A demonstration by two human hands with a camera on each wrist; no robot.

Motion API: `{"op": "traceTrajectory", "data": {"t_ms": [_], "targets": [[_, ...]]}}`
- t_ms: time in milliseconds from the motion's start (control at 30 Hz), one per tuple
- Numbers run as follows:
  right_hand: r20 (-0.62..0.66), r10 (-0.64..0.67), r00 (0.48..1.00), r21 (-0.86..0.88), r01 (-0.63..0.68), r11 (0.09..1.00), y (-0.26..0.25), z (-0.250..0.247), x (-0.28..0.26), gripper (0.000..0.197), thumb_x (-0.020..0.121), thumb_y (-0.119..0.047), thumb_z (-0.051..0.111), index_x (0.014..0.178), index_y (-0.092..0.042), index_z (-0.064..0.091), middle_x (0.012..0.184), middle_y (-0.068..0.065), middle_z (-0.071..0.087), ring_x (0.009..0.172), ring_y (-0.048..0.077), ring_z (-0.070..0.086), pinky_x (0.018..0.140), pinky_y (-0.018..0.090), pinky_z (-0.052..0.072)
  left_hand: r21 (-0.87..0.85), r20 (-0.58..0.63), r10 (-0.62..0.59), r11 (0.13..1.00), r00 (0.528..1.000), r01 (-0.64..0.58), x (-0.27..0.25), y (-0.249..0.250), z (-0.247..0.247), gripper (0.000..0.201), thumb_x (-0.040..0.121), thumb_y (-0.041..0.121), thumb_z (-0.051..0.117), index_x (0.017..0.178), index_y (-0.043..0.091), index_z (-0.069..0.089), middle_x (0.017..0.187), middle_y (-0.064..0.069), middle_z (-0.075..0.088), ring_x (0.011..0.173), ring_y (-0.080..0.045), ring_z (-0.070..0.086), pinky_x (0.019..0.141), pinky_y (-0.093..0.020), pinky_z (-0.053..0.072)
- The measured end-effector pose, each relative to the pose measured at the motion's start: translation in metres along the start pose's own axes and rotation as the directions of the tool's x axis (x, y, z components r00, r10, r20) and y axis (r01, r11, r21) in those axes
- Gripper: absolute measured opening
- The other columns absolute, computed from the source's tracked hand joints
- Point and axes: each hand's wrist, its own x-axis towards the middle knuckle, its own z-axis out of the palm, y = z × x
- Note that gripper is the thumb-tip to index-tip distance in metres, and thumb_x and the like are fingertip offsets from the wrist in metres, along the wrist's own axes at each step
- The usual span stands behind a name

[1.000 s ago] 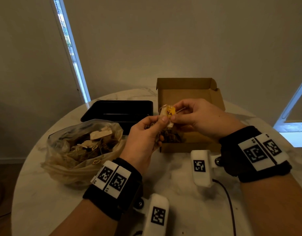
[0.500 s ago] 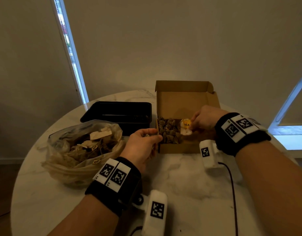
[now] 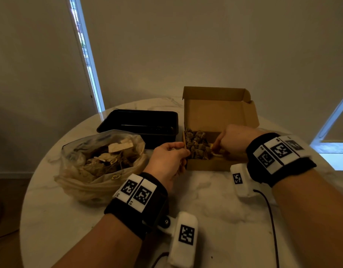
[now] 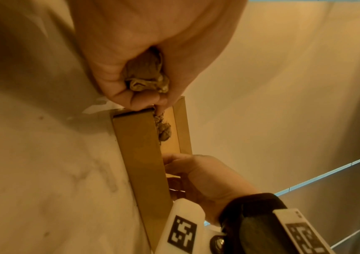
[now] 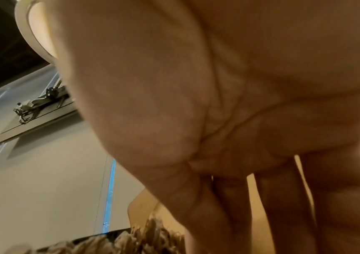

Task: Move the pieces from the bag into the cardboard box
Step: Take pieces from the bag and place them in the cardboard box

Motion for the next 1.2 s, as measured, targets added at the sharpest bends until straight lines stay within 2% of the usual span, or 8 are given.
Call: {"op": "traceTrajectory", "data": {"t_ms": [333,467,633,800,900,1000,1067,1200], "targets": [[-0.004,-0.091,0.996,-0.124,0.090,0.988,0.003,-0.004,-0.009,0.033,0.102,-0.012,0.051,0.125,-0.023,0.072,0.134,-0.001,0.063,0.109,0.018,0.062,0.083,0.024,0.052,-0.010,-0.021,-0.004,1.000,1.000,0.004,-0.005,0.004,-0.001,0.021,0.095,0.001,0.063,0.115,0.009,0.066,0.087,-0.011,0.064,0.057,-0.011,0.053,0.054,-0.026,0.046],[-0.186,-0.146,0.972,0.223,0.187,0.957,0.000,-0.012,-0.023,0.037,0.102,-0.005,0.045,0.103,-0.023,0.077,0.102,-0.011,0.067,0.092,0.007,0.059,0.062,0.016,0.037,-0.197,-0.060,0.010,0.980,0.998,-0.022,-0.005,0.013,0.002,0.011,0.099,0.022,0.064,0.105,0.015,0.070,0.079,-0.007,0.070,0.060,-0.013,0.060,0.058,-0.029,0.054],[-0.324,-0.309,0.894,0.397,0.425,0.813,-0.022,-0.008,-0.051,0.030,0.100,-0.015,0.052,0.089,-0.031,0.075,0.090,-0.012,0.073,0.088,0.012,0.069,0.073,0.029,0.054,-0.384,0.017,-0.028,0.923,0.999,0.032,-0.007,0.018,0.004,0.053,0.103,0.056,0.043,0.116,0.013,0.071,0.082,-0.001,0.069,0.054,-0.008,0.054,0.044,-0.020,0.042],[-0.309,-0.378,0.873,0.309,0.468,0.828,-0.039,0.015,-0.060,0.019,0.099,-0.042,0.059,0.089,-0.032,0.072,0.086,-0.012,0.071,0.083,0.004,0.065,0.070,0.027,0.054,-0.344,0.033,-0.003,0.939,0.999,0.015,-0.010,0.016,0.005,0.076,0.099,0.070,0.032,0.122,0.009,0.070,0.095,-0.012,0.072,0.061,-0.014,0.058,0.046,-0.023,0.043],[-0.300,-0.363,0.882,0.296,0.448,0.843,-0.038,0.027,-0.056,0.024,0.093,-0.050,0.067,0.085,-0.028,0.074,0.080,-0.010,0.073,0.079,0.003,0.068,0.077,0.033,0.059,-0.298,0.048,0.010,0.955,0.999,0.005,-0.009,0.015,0.006,0.078,0.098,0.072,0.028,0.123,0.010,0.069,0.114,-0.015,0.075,0.079,-0.021,0.067,0.055,-0.027,0.046],[-0.254,-0.389,0.885,0.373,0.461,0.805,-0.034,0.031,-0.050,0.016,0.092,-0.040,0.071,0.085,-0.026,0.075,0.084,-0.011,0.074,0.083,0.003,0.069,0.084,0.035,0.060,-0.246,0.075,0.014,0.969,0.997,0.005,-0.007,0.013,0.005,0.077,0.099,0.071,0.030,0.125,0.010,0.069,0.118,-0.017,0.074,0.112,-0.035,0.069,0.090,-0.041,0.052],[-0.245,-0.408,0.879,0.470,0.476,0.743,-0.031,0.032,-0.048,0.013,0.093,-0.032,0.072,0.086,-0.022,0.075,0.086,-0.012,0.075,0.085,0.006,0.071,0.086,0.037,0.061,-0.231,0.097,0.027,0.973,0.995,-0.004,-0.009,0.014,0.005,0.068,0.101,0.064,0.037,0.125,0.009,0.069,0.116,-0.016,0.074,0.113,-0.032,0.070,0.102,-0.045,0.052],[-0.360,-0.357,0.862,0.479,0.499,0.722,-0.024,0.027,-0.044,0.012,0.096,-0.036,0.066,0.091,-0.027,0.070,0.089,-0.008,0.072,0.086,0.009,0.069,0.074,0.028,0.057,-0.249,0.128,0.080,0.967,0.989,-0.046,-0.008,0.013,0.005,0.041,0.100,0.042,0.059,0.119,0.009,0.073,0.089,-0.002,0.074,0.066,-0.009,0.067,0.057,-0.021,0.049]]}}
